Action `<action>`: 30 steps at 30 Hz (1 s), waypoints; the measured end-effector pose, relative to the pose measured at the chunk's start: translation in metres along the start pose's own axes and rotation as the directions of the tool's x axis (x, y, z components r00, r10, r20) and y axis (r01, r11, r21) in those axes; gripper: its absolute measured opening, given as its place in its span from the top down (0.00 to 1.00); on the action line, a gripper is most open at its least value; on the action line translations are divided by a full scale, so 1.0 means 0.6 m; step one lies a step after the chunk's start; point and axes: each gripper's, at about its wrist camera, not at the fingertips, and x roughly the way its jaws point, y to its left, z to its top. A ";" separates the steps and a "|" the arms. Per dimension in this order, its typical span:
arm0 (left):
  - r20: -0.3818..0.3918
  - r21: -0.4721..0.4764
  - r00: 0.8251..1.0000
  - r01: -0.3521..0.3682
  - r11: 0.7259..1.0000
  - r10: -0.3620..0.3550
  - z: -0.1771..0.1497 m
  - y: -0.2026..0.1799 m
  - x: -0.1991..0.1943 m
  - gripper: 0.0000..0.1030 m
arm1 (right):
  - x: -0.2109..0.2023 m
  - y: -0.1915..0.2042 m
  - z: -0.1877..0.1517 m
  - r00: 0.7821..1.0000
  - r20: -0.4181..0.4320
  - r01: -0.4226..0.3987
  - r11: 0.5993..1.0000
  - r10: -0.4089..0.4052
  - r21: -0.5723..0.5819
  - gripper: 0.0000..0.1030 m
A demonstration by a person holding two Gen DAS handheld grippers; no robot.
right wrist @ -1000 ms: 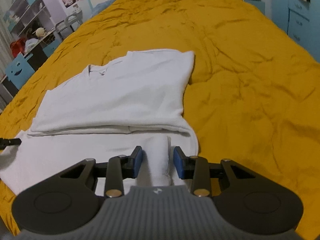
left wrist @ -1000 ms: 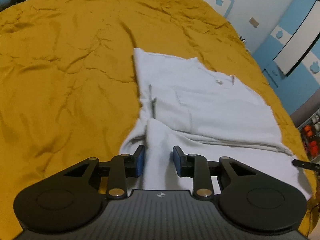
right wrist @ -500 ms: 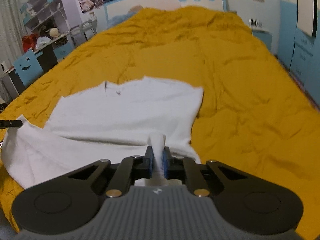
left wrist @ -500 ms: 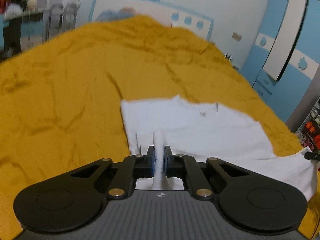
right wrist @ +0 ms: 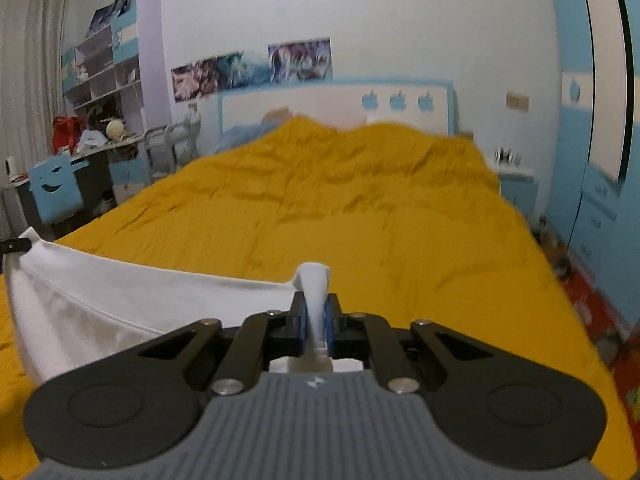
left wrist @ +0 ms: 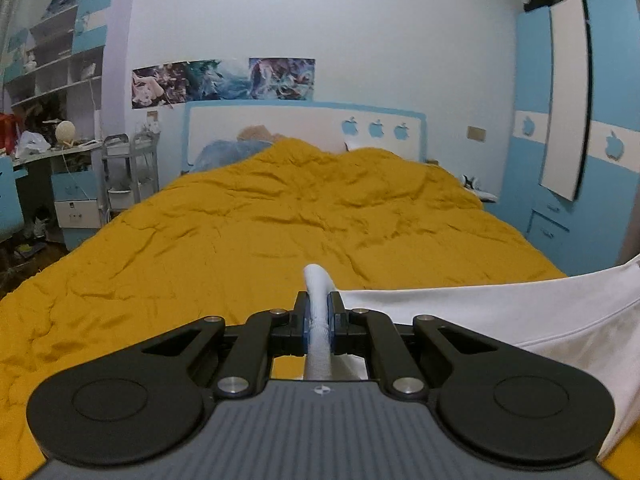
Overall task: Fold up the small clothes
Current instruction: 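Grasp the folded hem edge with both grippers and lift it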
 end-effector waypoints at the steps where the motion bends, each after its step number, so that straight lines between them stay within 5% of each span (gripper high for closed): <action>1: -0.001 -0.007 1.000 -0.002 1.000 0.002 0.001 0.001 0.014 0.91 | 0.017 0.000 0.011 1.000 0.014 0.016 1.000 -0.016 -0.006 0.97; 12: -0.128 -0.028 0.990 -0.070 0.997 0.066 -0.057 0.029 0.194 0.91 | 0.256 -0.012 0.025 0.997 -0.038 0.068 0.997 -0.069 -0.035 0.97; 30: -0.326 0.038 0.940 -0.089 0.995 0.097 -0.180 0.048 0.359 0.91 | 0.559 -0.044 -0.127 0.943 -0.291 0.146 0.986 -0.162 -0.076 0.97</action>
